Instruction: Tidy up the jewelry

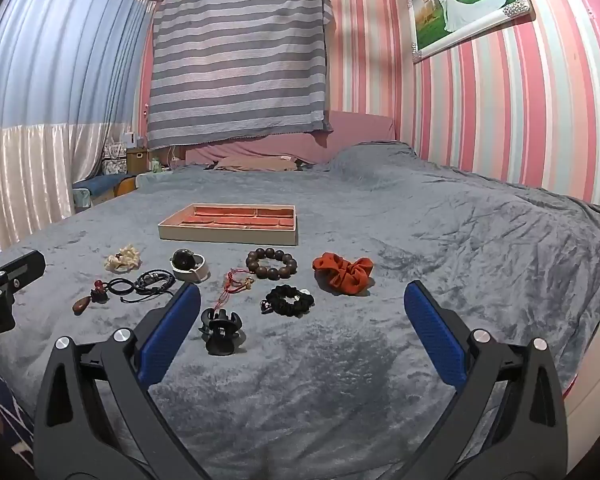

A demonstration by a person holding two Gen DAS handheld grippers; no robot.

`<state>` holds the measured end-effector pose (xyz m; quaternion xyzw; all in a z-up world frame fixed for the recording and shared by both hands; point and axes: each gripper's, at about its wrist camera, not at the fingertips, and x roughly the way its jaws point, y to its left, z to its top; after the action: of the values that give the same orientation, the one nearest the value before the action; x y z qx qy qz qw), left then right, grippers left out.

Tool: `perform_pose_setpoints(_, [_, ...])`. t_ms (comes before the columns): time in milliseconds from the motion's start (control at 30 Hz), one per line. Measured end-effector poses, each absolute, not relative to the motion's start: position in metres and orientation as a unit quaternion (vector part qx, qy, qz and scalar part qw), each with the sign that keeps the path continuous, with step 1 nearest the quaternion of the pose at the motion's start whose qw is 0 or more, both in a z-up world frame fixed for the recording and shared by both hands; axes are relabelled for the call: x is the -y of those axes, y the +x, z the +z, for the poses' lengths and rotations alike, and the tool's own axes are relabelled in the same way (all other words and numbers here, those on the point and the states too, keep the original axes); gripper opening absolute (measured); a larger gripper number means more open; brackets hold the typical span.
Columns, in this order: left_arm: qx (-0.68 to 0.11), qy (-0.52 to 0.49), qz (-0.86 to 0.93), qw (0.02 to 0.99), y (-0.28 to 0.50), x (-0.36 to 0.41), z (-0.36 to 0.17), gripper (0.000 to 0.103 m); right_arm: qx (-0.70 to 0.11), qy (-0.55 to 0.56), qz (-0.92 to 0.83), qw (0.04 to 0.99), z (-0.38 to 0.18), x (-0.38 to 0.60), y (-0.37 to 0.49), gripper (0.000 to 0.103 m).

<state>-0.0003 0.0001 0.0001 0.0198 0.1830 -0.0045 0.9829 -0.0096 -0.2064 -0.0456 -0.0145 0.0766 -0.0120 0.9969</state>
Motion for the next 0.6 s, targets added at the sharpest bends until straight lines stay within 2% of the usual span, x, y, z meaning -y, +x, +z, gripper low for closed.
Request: perform_pose_setpoints(600, [-0.183, 0.019, -0.004, 0.983, -0.0003, -0.0002, 0.0001, 0.099, -0.072, -0.013, -0.013, 0.997, -0.0389, 0.2087, -0.0147, 0.099])
